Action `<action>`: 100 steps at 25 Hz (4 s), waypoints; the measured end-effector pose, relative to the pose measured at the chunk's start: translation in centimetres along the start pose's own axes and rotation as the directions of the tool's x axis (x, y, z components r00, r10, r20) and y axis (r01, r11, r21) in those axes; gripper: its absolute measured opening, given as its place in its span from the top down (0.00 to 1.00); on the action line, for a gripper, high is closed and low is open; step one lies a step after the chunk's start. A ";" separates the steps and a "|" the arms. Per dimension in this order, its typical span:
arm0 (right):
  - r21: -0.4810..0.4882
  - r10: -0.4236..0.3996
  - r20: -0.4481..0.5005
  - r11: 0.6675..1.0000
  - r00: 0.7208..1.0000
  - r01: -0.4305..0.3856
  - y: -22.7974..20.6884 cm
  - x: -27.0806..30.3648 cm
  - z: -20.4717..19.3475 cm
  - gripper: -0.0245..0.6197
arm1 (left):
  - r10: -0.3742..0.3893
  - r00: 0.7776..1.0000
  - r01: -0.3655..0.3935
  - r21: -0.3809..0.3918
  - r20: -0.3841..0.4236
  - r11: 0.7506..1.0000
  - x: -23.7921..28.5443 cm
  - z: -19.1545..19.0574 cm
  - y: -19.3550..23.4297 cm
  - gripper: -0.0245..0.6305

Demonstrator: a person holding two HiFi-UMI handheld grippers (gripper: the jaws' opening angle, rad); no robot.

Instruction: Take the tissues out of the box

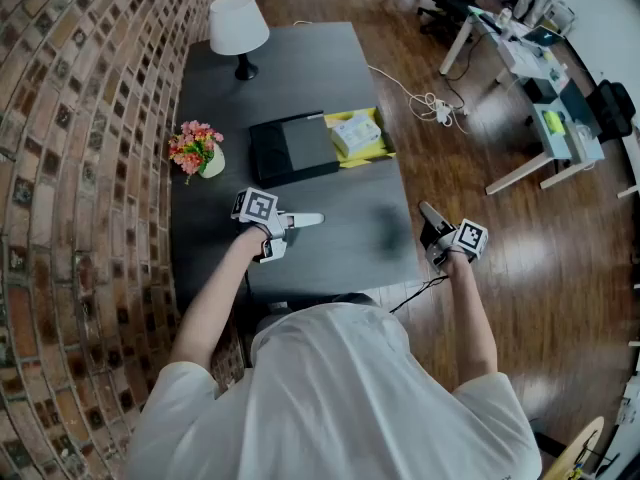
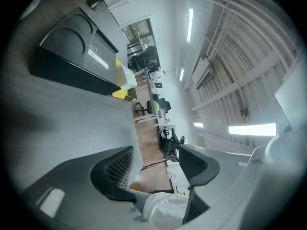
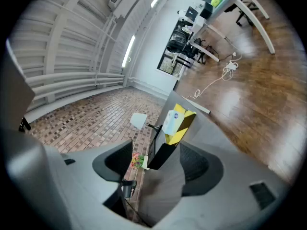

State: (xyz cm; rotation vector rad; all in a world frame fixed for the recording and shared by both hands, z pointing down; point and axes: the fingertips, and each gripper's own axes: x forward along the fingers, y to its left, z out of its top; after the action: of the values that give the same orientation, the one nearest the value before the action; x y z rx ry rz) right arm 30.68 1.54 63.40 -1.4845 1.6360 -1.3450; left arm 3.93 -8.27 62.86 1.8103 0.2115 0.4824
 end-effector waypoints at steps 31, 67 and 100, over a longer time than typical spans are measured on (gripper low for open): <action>-0.827 -0.238 -0.429 0.492 0.871 -0.273 4.7 14.4 10.3 0.44 | 0.142 0.958 -0.167 0.081 0.251 0.983 -3.7 6.9 -0.2 0.53; -0.640 -0.636 -0.519 -0.155 0.572 -0.753 0.5 30.4 3.5 0.43 | 0.317 0.737 -0.515 0.191 0.597 0.836 -7.3 7.5 2.2 0.52; -0.330 -0.899 -0.219 -0.297 0.379 -0.896 -6.8 33.8 0.1 0.20 | 0.400 0.495 -0.834 0.293 0.771 0.467 -10.9 8.0 1.7 0.39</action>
State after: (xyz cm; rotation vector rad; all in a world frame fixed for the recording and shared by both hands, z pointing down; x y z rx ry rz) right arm 25.35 -29.71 76.95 0.1234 -1.4895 -0.1762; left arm -2.64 -19.95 60.32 2.6371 -0.9948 0.3265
